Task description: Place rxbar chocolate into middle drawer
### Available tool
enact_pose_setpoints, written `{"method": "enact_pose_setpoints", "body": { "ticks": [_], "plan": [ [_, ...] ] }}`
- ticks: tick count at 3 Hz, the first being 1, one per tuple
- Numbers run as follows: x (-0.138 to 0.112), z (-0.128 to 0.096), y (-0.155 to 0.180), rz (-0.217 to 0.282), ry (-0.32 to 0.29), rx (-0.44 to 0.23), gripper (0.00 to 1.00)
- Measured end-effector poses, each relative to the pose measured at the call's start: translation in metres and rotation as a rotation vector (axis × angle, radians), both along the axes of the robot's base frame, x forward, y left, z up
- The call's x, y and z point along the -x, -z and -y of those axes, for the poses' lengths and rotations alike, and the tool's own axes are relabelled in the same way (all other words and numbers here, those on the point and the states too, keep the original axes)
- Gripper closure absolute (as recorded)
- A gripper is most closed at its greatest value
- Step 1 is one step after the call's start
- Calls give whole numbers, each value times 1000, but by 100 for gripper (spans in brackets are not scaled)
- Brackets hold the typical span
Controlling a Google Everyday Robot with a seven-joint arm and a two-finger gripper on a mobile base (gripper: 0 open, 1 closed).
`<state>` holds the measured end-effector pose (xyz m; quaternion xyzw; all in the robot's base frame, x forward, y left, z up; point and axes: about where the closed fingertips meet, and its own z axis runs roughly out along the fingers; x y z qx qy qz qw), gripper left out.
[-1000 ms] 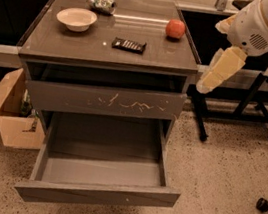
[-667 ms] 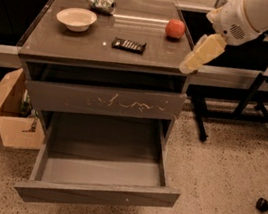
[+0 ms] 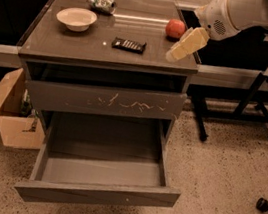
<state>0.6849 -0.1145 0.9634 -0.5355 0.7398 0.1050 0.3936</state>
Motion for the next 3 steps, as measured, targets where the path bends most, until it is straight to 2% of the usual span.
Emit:
{"method": "enact_pose_setpoints", "body": {
  "ticks": [1, 2, 3],
  "plan": [
    [-9, -11, 7, 2, -11, -23, 0],
    [-40, -40, 17, 14, -48, -109, 0],
    [-70, -66, 29, 8, -78, -166, 0]
  ]
}}
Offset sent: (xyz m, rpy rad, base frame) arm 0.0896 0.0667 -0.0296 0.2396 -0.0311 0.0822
